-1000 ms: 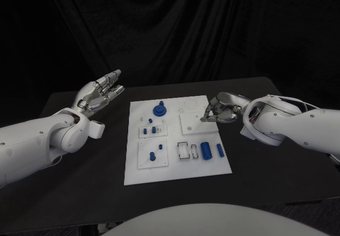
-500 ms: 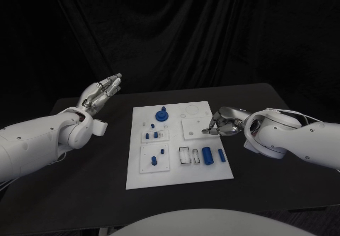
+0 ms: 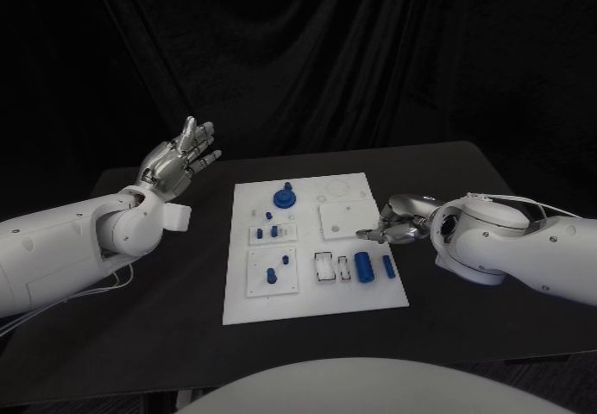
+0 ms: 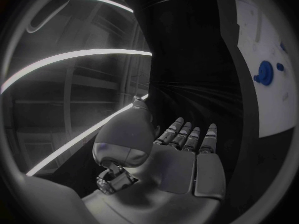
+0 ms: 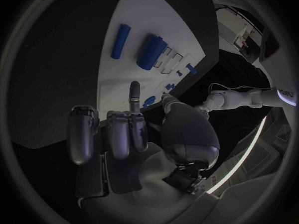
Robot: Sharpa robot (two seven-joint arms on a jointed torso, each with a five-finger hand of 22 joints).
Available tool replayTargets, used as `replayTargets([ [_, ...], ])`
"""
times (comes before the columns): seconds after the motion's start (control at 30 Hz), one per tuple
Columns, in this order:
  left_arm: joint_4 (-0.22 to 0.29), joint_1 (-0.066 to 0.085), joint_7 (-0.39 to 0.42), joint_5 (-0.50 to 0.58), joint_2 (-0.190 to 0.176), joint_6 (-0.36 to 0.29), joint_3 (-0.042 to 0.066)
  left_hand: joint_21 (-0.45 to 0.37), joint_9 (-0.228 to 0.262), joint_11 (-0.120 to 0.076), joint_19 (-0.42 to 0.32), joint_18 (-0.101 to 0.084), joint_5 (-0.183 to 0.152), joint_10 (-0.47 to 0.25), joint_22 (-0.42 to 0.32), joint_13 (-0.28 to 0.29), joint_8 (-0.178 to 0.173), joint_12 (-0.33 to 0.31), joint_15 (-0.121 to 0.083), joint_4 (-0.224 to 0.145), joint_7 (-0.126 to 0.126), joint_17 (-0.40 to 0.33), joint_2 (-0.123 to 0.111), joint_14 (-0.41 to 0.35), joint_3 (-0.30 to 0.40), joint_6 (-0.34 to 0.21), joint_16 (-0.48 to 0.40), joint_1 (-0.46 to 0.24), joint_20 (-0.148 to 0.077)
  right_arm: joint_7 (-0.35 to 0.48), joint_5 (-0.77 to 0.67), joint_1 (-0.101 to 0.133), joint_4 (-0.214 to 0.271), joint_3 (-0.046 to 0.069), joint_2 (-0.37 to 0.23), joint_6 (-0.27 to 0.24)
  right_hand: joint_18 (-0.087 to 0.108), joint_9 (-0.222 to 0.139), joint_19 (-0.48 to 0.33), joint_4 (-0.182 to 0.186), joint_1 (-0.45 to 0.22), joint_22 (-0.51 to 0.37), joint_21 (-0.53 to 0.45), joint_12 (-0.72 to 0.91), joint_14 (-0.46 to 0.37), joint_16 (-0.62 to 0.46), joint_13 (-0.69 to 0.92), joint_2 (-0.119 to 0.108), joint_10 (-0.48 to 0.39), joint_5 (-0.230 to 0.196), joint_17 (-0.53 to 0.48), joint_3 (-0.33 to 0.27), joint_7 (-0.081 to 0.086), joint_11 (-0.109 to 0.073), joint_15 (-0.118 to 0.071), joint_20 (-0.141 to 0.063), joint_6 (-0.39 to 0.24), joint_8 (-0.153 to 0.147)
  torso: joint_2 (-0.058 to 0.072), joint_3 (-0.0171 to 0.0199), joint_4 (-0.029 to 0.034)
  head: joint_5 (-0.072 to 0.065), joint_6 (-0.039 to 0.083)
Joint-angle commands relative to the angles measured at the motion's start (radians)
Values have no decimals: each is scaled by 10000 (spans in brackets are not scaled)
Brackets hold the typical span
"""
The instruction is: Assemble the parts on the task board
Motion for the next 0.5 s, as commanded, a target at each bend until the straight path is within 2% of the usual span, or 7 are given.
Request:
replayTargets([
  [0.03,277,-11,100,1073,-102,854,11,-29,29,6,-14,12,-20,100,-9,13,69,80,58,-18,506,-14,226,-23,148,210,-36,311,59,-1123,-768,-111,112,3,-11,537,-192,118,590,0,-163,2286,124,25,1056,28,2632,-163,1058,48,2630,145,-12,-64,-79,-79,114,-38,-49,0,-25,41,-3],
  [0.23,538,-11,73,1223,-228,950,11,-27,26,25,-22,17,78,114,-18,5,71,100,64,-13,558,-14,403,-23,281,315,-36,634,57,-1358,-905,-222,149,3,87,628,-219,261,638,0,-222,2322,252,25,1056,28,2632,-372,1058,-72,2630,276,-24,-78,-113,-116,131,-98,-77,-17,-13,54,-3],
  [0.37,580,-11,49,1255,-251,969,11,-21,29,27,-24,19,389,107,-21,4,72,122,67,0,558,-14,494,-23,351,402,-36,874,58,-1395,-934,-266,183,3,155,635,-232,329,659,-2,-163,2338,309,25,1056,28,2632,-482,1058,-161,2630,313,-27,-81,-125,-129,136,-130,-86,-25,-10,44,-3],
  [0.43,584,-11,26,1264,-251,969,11,-19,29,28,-23,20,457,107,-20,5,71,131,67,5,560,-14,524,-23,365,413,-36,920,58,-1409,-942,-292,200,3,190,645,-235,392,663,0,-71,2341,328,25,1056,28,2632,-607,1058,-192,2630,317,-31,-85,-130,-138,144,-153,-85,-30,-15,49,-3],
  [0.5,602,-11,9,1268,-256,965,11,-18,30,30,-23,20,490,107,-20,5,72,134,68,5,561,-14,539,-23,372,428,-36,945,58,-1407,-946,-317,203,3,222,627,-238,417,668,0,-40,2345,341,25,1056,28,2632,-638,1058,-216,2630,315,-34,-88,-132,-140,150,-157,-88,-26,-10,20,-3],
])
